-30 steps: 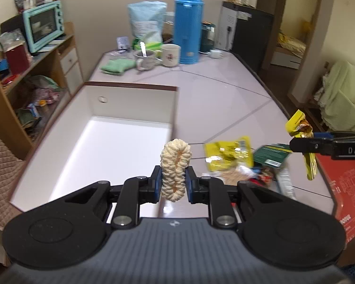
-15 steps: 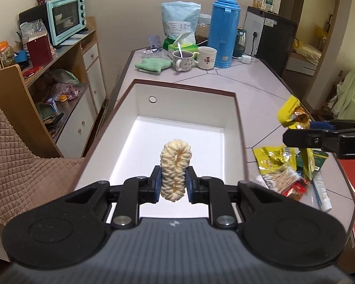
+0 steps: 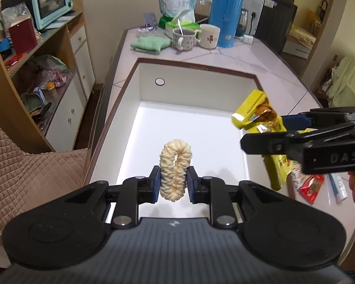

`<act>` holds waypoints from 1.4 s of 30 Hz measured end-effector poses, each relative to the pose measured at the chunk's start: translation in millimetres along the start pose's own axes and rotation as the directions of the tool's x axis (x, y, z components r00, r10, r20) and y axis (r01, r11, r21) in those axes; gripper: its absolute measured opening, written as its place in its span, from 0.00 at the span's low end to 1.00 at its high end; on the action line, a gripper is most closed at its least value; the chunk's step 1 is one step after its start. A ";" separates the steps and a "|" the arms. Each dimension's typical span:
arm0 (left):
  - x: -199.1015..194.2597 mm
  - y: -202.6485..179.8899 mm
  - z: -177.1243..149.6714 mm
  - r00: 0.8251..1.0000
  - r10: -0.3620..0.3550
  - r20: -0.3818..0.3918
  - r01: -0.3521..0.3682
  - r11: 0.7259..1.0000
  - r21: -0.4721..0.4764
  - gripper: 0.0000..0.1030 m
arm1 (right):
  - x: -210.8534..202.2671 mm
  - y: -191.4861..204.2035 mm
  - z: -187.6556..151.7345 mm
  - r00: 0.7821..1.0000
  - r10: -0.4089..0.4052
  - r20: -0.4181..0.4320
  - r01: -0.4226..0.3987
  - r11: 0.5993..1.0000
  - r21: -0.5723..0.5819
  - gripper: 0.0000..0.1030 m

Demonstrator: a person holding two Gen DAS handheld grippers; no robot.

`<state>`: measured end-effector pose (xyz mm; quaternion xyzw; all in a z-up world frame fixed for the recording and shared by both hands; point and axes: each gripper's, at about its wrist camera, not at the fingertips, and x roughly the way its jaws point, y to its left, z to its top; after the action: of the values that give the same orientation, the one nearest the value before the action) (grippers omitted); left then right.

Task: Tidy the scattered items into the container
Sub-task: 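Carry both items over the box and open both grippers to drop them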

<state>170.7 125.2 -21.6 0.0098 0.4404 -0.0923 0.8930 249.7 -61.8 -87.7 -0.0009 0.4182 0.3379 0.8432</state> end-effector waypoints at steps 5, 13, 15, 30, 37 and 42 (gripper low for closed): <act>25.9 9.9 7.7 0.999 -0.014 -0.039 0.014 1.000 0.004 0.22 | 23.8 -3.7 1.8 0.999 -0.031 -0.041 0.031 0.999 -0.008 0.64; 60.5 26.0 13.3 0.994 -0.039 -0.097 0.038 0.999 -0.017 0.25 | 48.2 -4.7 6.4 0.995 -0.082 -0.056 0.078 0.995 -0.064 0.69; 64.9 28.0 15.7 0.994 -0.043 -0.102 0.040 0.999 -0.022 0.30 | 48.8 -4.8 7.1 0.995 -0.093 -0.046 0.089 0.993 -0.073 0.78; 58.3 29.1 24.8 0.994 -0.062 -0.088 0.058 0.997 -0.045 0.44 | 6.8 -9.6 11.1 0.994 -0.111 0.013 0.111 0.994 -0.013 0.80; 42.5 25.0 22.7 0.996 -0.051 -0.071 0.048 0.998 -0.040 0.44 | -8.4 -3.5 4.7 0.995 -0.105 0.003 0.104 0.994 0.018 0.80; 30.4 20.7 21.3 0.998 -0.033 -0.062 0.031 0.999 -0.035 0.51 | -18.9 1.8 -1.7 0.995 -0.100 -0.020 0.101 0.994 0.050 0.80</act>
<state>209.1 138.7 -33.8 -0.0097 0.4697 -0.0988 0.8772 239.5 -71.6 -75.0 -0.0034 0.4335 0.2842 0.8551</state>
